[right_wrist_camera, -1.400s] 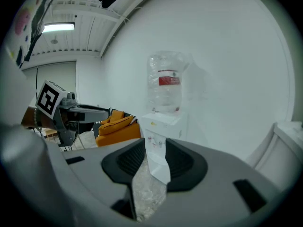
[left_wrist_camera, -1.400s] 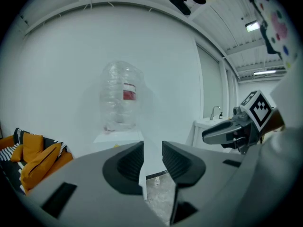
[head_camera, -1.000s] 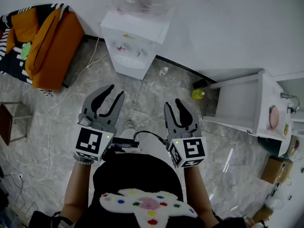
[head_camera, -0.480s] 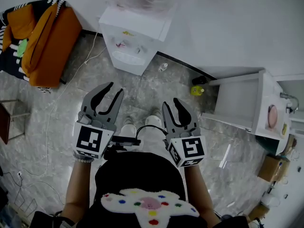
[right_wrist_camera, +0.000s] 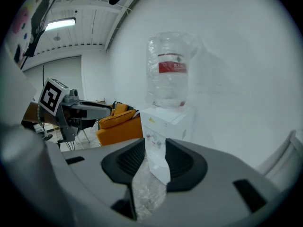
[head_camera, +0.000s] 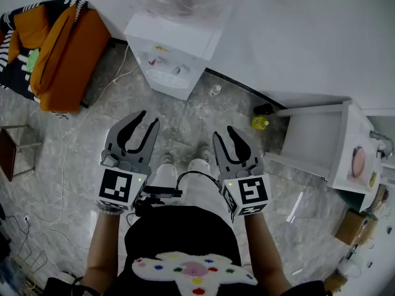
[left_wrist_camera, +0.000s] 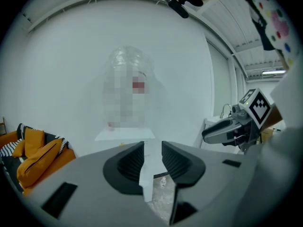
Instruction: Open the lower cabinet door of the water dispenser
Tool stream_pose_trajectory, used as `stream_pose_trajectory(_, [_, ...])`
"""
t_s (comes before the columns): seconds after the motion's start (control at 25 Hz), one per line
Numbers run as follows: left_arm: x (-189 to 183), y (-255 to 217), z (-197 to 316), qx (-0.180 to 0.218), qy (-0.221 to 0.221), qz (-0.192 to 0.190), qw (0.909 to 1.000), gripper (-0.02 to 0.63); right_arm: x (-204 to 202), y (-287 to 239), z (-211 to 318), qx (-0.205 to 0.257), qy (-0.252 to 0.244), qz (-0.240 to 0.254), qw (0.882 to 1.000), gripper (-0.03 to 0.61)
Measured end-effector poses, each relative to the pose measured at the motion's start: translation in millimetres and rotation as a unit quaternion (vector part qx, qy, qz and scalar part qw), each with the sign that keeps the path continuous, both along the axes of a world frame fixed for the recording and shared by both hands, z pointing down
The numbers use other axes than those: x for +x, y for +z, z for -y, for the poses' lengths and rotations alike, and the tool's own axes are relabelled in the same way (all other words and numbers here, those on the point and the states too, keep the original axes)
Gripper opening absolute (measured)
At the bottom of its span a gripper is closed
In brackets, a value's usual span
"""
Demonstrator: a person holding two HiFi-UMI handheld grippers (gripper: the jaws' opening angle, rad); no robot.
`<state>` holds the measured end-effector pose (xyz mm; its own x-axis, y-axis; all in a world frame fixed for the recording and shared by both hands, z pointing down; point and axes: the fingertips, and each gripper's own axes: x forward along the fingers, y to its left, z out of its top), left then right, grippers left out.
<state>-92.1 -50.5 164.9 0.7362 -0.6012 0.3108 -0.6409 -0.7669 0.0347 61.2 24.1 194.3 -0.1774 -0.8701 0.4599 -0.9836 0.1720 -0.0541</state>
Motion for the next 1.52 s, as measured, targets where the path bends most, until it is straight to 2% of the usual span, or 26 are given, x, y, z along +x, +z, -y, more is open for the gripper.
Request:
stream_pose_trajectory(0.24, [26,4,4,-0.002,-0.009,-0.013,0.9999,0.126,20,22,7,-0.012,-0.021,0.004,1.000,0.121])
stream_pose_trajectory(0.76, [56,47,13,-0.021,-0.037,-0.008,0.9991,0.118,57,85,46,-0.032,-0.065,-0.001,0.997,0.132])
stream_pose_trajectory(1.08, [73,90,18,-0.045,-0.044,0.001,0.9980,0.118,67,135,63,-0.047,-0.081,0.004,0.996,0.137])
stream_pose_trajectory(1.32, [86,124,23,-0.055,-0.056,-0.007,0.9969,0.118,75,177,70,-0.057,-0.084,0.011,0.995,0.141])
stream_pose_trajectory(1.52, [96,160,22,-0.068,-0.054,0.005,0.9962,0.123,80,216,75,-0.066,-0.081,0.014,0.994,0.144])
